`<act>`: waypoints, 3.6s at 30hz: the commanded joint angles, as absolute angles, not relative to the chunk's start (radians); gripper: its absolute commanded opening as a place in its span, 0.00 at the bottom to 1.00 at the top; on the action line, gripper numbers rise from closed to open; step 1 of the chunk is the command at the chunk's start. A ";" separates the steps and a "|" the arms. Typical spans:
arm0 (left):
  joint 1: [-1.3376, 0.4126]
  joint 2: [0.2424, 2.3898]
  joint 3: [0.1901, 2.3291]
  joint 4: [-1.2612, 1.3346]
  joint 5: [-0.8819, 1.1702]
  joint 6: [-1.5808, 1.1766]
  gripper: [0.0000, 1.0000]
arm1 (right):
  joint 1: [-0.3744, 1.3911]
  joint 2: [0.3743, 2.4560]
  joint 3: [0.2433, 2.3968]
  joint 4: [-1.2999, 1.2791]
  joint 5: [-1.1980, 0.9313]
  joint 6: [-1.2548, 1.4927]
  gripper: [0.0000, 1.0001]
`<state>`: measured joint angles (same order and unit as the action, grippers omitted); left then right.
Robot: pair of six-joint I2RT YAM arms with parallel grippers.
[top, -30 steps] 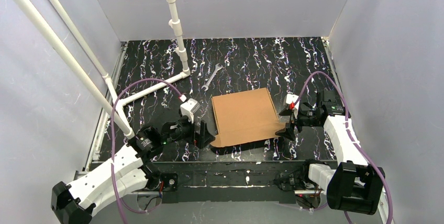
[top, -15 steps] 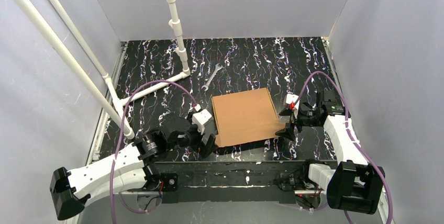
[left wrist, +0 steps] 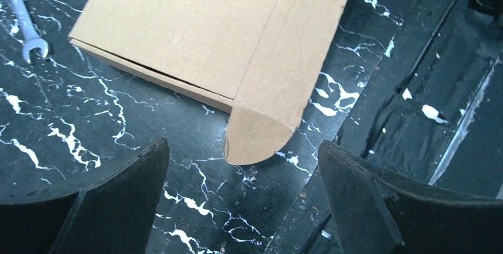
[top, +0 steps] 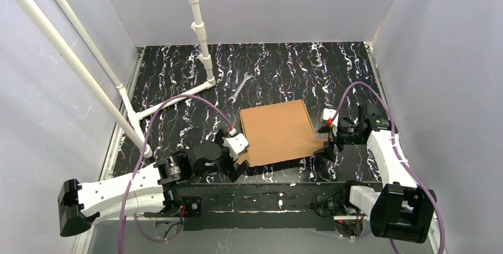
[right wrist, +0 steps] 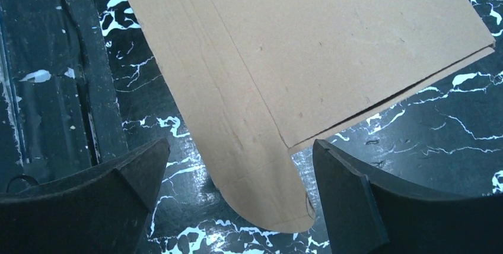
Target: Fold the paper box
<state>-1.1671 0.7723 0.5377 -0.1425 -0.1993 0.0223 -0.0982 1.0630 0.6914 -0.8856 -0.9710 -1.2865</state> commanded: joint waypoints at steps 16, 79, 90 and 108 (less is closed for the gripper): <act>-1.082 0.748 0.566 -0.281 -0.458 -0.579 0.48 | -0.103 1.008 0.714 -0.605 -0.605 -0.735 0.48; -0.897 0.763 0.434 0.048 -0.092 -0.913 0.98 | 0.054 1.123 0.850 -0.685 -0.626 -0.699 0.78; -0.886 0.852 0.430 0.090 -0.195 -0.986 0.98 | -0.057 1.399 0.834 -0.143 -0.739 -0.020 0.98; -0.808 0.980 0.352 0.333 -0.102 -1.026 0.98 | -0.087 1.638 0.773 0.053 -0.946 0.159 0.49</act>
